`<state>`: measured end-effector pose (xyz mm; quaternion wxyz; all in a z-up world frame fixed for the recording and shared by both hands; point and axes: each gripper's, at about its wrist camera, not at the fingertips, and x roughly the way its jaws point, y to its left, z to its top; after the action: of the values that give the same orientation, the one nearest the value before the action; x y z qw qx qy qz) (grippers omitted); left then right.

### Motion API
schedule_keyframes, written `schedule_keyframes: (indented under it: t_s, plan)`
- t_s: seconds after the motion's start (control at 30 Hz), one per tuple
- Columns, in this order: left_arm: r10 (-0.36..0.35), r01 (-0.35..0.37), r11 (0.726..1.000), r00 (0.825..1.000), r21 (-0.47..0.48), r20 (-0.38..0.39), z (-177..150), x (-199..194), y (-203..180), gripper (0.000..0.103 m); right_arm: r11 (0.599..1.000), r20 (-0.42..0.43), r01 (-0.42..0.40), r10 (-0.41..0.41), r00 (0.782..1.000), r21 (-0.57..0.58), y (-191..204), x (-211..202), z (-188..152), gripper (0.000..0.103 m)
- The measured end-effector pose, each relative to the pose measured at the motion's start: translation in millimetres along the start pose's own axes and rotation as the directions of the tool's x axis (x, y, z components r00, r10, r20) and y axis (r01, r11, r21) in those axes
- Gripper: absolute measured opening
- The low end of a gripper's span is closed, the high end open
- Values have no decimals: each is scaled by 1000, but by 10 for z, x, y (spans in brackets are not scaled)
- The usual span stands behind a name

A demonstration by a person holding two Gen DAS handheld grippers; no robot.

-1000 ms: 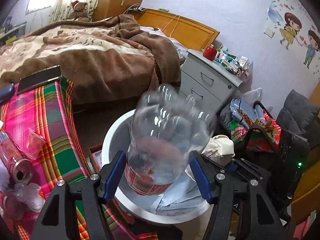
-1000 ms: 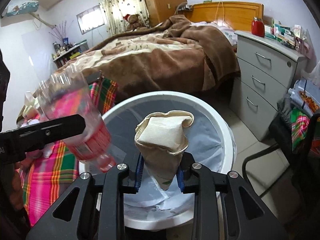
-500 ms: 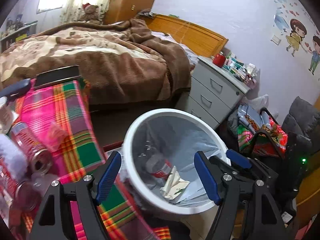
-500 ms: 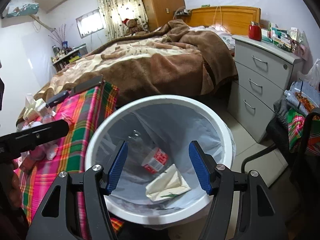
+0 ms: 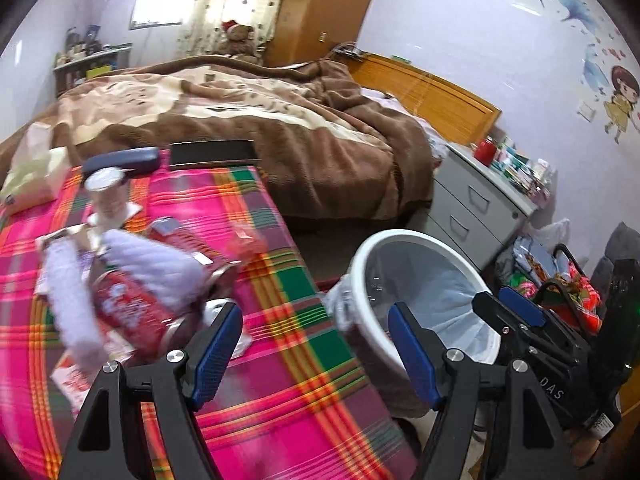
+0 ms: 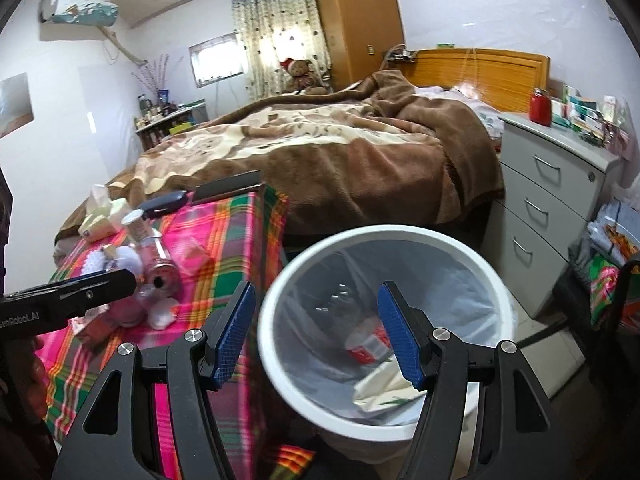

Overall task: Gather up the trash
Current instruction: 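Move both open tools back over the plaid cloth, then reach the left tool to the white foam net while the right tool reaches the red jelly cup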

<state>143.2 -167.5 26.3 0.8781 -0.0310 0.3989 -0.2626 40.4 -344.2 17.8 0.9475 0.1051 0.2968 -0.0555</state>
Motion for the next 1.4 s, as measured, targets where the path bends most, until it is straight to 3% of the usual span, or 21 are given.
schedule_keyframes:
  t_s: [0.37, 0.7, 0.93, 1.23, 1.3, 1.4]
  plan:
    - [127, -122, 989, 991, -81, 49, -128, -425, 598, 75, 993, -12, -88, 88, 996, -76, 484, 137, 11, 65]
    - [248, -237, 953, 968, -188, 38, -271, -620, 1239, 75, 980, -50, -153, 148, 988, -129, 805, 376, 27, 65]
    - [250, -239, 935, 968, -260, 10, -294, -551, 1568, 76, 977, -79, -149, 138, 987, -156, 867, 648, 139, 65]
    - [232, -228, 924, 972, -308, -22, -167, -253, 1745, 76, 982, -205, -186, 182, 962, -1, 782, 1129, 189, 64]
    - [225, -222, 925, 974, -309, -27, -153, -195, 1776, 76, 979, -238, -202, 203, 950, 27, 796, 1221, 194, 50]
    - [216, -219, 926, 975, -309, -42, -122, -95, 1801, 76, 977, -267, -214, 212, 940, 22, 861, 1308, 195, 48]
